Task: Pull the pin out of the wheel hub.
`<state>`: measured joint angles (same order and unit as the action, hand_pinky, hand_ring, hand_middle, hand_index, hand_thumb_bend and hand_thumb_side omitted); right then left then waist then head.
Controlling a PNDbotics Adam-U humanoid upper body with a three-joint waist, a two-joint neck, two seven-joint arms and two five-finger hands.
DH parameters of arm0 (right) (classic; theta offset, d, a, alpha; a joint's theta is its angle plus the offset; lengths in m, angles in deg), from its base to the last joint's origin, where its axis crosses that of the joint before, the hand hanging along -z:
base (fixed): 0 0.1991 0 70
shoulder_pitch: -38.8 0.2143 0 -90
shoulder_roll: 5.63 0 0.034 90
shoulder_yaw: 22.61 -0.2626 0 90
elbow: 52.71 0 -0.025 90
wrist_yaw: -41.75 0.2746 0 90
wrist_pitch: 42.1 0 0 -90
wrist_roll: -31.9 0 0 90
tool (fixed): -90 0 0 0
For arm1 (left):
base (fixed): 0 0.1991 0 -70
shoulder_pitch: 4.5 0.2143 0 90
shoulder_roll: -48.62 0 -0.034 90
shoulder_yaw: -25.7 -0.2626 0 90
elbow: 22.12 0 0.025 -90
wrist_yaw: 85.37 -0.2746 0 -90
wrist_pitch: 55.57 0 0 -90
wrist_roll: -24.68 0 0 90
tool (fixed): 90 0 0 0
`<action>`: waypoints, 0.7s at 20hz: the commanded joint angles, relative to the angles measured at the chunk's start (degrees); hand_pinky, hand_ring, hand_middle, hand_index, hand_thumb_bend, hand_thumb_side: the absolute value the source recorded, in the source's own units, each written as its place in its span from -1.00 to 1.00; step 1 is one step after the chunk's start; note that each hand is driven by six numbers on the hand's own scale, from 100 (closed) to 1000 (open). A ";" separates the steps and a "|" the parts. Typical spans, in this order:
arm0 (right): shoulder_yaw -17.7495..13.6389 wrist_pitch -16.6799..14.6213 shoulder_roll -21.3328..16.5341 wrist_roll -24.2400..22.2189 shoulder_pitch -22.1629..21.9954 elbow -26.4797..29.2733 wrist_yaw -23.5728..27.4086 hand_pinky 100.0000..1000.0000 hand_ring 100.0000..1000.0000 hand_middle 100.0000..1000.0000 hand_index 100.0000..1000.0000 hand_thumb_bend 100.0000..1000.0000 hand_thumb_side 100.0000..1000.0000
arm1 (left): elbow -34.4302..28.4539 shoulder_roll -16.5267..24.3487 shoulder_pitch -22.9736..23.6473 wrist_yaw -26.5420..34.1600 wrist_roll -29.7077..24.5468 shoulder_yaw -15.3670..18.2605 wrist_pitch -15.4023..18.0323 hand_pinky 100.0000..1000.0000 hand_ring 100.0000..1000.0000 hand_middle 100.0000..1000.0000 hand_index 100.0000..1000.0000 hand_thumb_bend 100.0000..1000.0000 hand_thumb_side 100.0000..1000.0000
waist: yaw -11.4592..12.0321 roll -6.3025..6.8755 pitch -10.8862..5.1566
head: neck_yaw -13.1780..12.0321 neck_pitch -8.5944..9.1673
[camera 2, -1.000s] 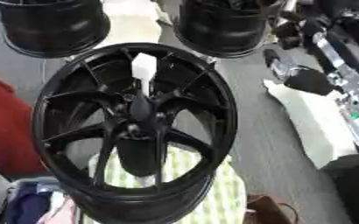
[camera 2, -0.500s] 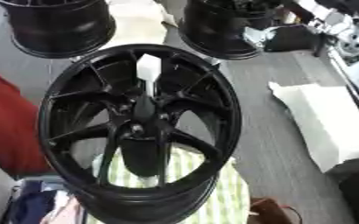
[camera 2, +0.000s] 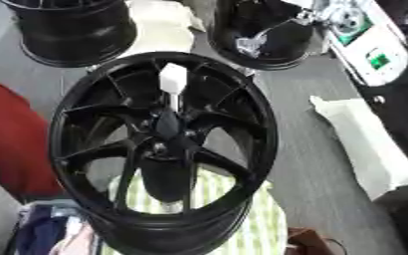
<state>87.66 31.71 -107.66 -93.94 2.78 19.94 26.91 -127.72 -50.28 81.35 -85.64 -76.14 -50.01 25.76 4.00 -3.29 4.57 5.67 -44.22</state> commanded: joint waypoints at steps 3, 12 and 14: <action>0.11 -2.07 3.22 -7.35 4.02 -5.78 -2.89 0.57 0.84 0.73 1.00 -0.63 -0.39 | -0.65 0.54 -0.53 0.13 -0.30 -0.17 0.08 0.42 0.39 0.50 0.82 -0.85 -0.08 | 0.51 0.25 -1.09 | 0.73 0.10; -0.07 -5.08 9.06 -11.77 6.83 -10.70 -7.50 0.60 0.87 0.74 0.99 -0.62 -0.39 | -0.53 0.37 -0.61 0.05 -0.65 -0.36 0.04 0.42 0.38 0.50 0.82 -0.83 -0.09 | 0.90 0.24 -0.87 | 1.54 0.10; -0.52 -5.31 9.85 -11.36 7.12 -11.53 -8.86 0.60 0.87 0.74 0.99 -0.63 -0.39 | -0.52 0.35 -0.67 0.01 -0.72 -0.40 0.05 0.42 0.38 0.50 0.82 -0.83 -0.09 | 0.97 0.27 -0.80 | 1.71 0.10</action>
<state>88.02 27.44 -97.49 -104.68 8.33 8.50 19.03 -127.69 -50.31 81.35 -85.62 -76.64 -50.32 25.67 4.98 -3.32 4.54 7.17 -44.22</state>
